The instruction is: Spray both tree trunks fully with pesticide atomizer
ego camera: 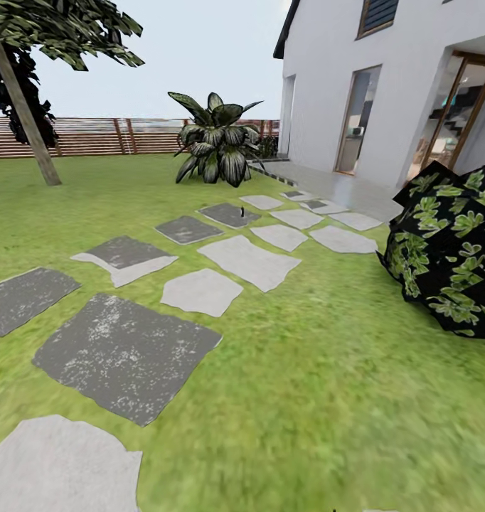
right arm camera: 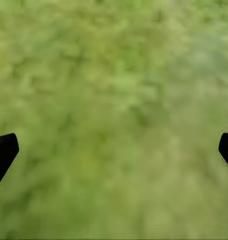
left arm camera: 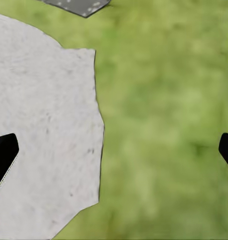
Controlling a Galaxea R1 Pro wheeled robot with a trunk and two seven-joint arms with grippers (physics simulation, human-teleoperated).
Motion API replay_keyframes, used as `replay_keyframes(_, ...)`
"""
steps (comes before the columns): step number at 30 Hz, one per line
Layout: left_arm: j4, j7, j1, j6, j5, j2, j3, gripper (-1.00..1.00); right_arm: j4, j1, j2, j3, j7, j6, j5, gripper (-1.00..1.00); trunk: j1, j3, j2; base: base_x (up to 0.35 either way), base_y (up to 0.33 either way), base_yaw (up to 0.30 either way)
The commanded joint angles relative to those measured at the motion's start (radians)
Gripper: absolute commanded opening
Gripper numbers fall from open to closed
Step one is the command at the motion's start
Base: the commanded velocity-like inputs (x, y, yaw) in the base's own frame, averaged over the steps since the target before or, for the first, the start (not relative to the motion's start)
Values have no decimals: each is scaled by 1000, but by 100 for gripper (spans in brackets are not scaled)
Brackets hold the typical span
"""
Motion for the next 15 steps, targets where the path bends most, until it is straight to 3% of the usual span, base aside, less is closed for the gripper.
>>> replay_keyframes(1,0,0,0,0,0,0,0,100,0,0,0,0,0,0,0,100,0,0,0,338,0,0)
replay_keyframes(15,0,0,0,0,0,0,0,100,0,0,0,0,0,0,0,100,0,0,0,338,0,0)
